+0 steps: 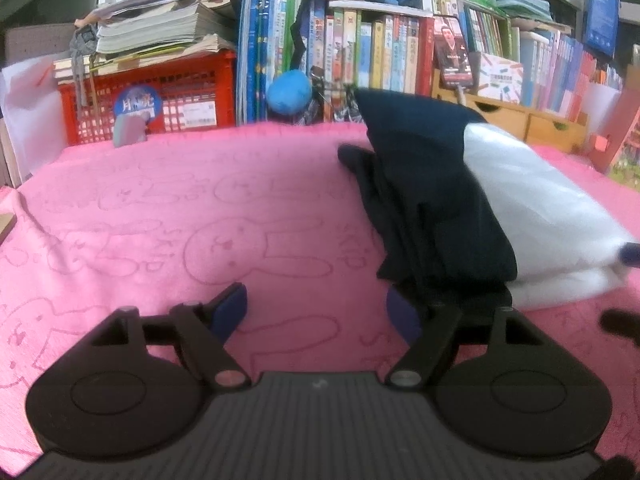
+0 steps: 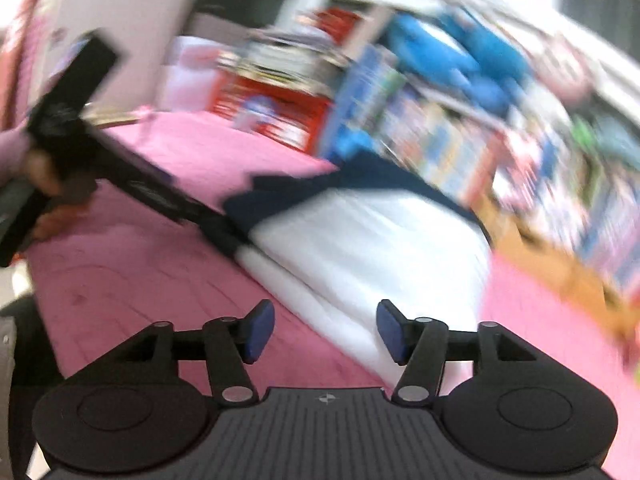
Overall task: Fold clothes
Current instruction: 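Open the right gripper and withdraw both grippers from the folded jacket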
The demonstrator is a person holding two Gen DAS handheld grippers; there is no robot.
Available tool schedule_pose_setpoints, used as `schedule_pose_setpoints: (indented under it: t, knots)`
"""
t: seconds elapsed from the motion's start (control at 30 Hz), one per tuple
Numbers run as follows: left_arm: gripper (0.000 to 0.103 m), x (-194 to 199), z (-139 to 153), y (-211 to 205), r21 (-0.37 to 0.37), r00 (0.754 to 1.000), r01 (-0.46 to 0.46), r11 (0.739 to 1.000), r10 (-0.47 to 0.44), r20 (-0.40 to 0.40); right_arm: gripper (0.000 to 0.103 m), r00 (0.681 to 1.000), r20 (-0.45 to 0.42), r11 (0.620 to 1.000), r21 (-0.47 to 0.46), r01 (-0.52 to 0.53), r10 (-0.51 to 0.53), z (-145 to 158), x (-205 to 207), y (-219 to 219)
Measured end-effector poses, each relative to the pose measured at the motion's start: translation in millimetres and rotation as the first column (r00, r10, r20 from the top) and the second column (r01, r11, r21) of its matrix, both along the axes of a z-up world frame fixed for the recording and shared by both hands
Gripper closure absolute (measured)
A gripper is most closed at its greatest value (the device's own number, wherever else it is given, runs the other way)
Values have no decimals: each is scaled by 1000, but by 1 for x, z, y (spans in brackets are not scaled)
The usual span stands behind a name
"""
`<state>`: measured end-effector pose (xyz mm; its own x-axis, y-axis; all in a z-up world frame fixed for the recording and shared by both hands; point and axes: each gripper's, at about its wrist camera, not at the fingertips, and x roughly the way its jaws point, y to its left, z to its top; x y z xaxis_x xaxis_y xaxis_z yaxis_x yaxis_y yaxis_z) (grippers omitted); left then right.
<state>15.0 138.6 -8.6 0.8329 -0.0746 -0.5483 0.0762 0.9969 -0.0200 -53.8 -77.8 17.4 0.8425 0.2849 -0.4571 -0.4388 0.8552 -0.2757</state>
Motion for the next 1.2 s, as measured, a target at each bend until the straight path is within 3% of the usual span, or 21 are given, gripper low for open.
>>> schedule_pose_setpoints:
  t: [0.17,0.3,0.37,0.6,0.73,0.9,1.03,1.1,1.2]
  knots:
    - [25,0,0,-2,12,1000,1,1000,-1,-2,32,995,-97,993,108,51,-40,-4,2,-42]
    - [22,1,0,-4,28,1000,-9,1000,9,-5,27,993,-112,995,92,35,-24,-8,7,-54]
    - [18,1,0,-5,36,1000,-20,999,20,-9,17,993,-120,996,86,23,-12,-12,10,-57]
    - [15,-2,1,-15,99,998,-55,994,55,-1,14,981,-195,988,150,23,6,-14,30,-62]
    - [17,-8,9,-22,89,998,-61,994,63,-15,13,975,-222,984,174,34,5,-14,34,-66]
    - [16,-22,30,-22,64,998,-58,996,56,32,10,969,-246,980,192,47,1,-15,37,-69]
    - [13,-37,49,-18,-31,997,21,999,-19,68,10,969,-247,980,193,50,0,-15,37,-70]
    - [4,-35,49,-19,-25,996,66,997,-65,62,10,969,-248,980,195,49,0,-15,37,-70]
    - [4,-26,36,-26,14,992,123,992,-123,8,10,968,-252,979,198,49,2,-16,37,-70]
